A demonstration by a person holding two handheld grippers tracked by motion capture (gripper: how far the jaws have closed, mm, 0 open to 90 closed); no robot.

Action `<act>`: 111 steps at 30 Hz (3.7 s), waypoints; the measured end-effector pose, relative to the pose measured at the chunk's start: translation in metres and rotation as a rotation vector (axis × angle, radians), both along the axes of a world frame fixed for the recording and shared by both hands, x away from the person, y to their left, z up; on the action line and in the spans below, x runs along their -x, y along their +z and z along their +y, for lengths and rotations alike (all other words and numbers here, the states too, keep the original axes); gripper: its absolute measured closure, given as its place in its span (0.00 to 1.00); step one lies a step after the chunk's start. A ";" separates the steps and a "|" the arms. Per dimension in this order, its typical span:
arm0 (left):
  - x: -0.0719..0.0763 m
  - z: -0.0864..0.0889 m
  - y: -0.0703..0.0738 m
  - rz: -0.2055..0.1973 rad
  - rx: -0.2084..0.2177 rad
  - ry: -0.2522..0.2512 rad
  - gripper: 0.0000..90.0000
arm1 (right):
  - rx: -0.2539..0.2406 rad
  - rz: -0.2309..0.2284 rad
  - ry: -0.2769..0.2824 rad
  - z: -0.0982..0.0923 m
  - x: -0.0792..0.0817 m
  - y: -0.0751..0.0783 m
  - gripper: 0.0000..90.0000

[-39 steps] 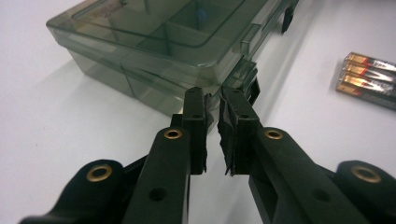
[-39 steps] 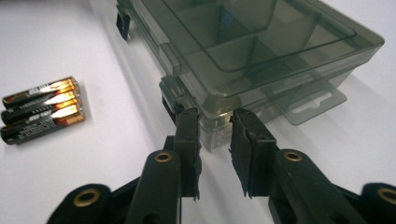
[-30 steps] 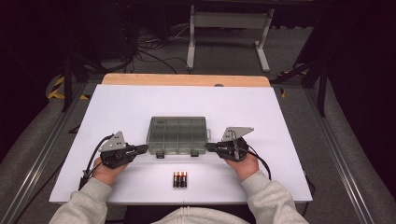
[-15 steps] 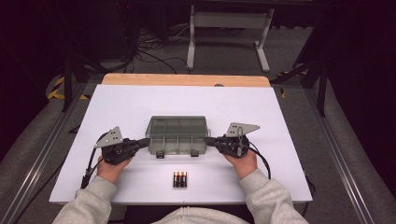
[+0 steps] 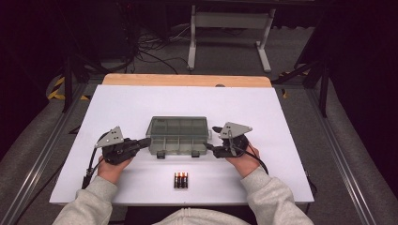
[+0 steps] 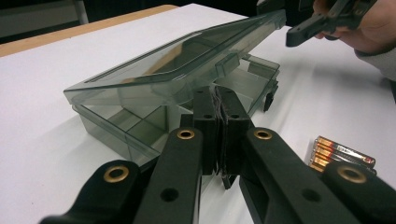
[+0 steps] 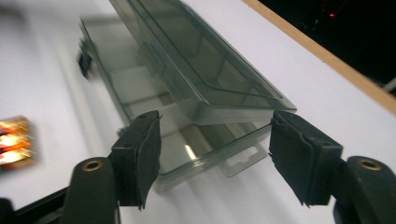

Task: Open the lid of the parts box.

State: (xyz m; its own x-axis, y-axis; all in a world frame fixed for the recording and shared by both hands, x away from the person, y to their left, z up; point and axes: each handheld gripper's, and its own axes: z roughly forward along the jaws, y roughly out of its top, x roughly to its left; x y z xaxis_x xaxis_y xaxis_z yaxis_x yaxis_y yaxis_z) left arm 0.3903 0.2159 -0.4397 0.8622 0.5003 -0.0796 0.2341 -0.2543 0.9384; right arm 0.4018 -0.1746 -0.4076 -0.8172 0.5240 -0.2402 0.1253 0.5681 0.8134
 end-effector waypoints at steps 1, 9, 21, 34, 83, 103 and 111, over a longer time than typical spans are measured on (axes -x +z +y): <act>0.000 0.000 0.000 -0.001 -0.004 0.000 0.97 | 0.034 -0.016 0.003 0.004 -0.001 0.001 0.38; -0.001 -0.004 -0.005 0.039 -0.052 -0.029 0.83 | 0.049 -0.032 0.005 0.014 -0.016 0.018 0.43; -0.005 -0.017 -0.014 0.092 -0.173 -0.082 0.70 | -0.023 -0.002 0.011 0.010 -0.038 0.044 0.45; -0.005 -0.017 -0.014 0.083 -0.179 -0.084 0.71 | -0.146 0.034 -0.008 0.003 -0.067 0.053 0.51; -0.005 -0.013 -0.013 0.087 -0.174 -0.085 0.71 | -0.214 0.206 -0.151 0.009 -0.149 0.007 0.69; -0.005 -0.013 -0.013 0.090 -0.170 -0.087 0.70 | -0.218 0.307 -0.166 0.007 -0.162 -0.016 0.64; -0.005 -0.013 -0.013 0.099 -0.167 -0.086 0.70 | -0.201 0.342 -0.165 0.009 -0.165 -0.023 0.57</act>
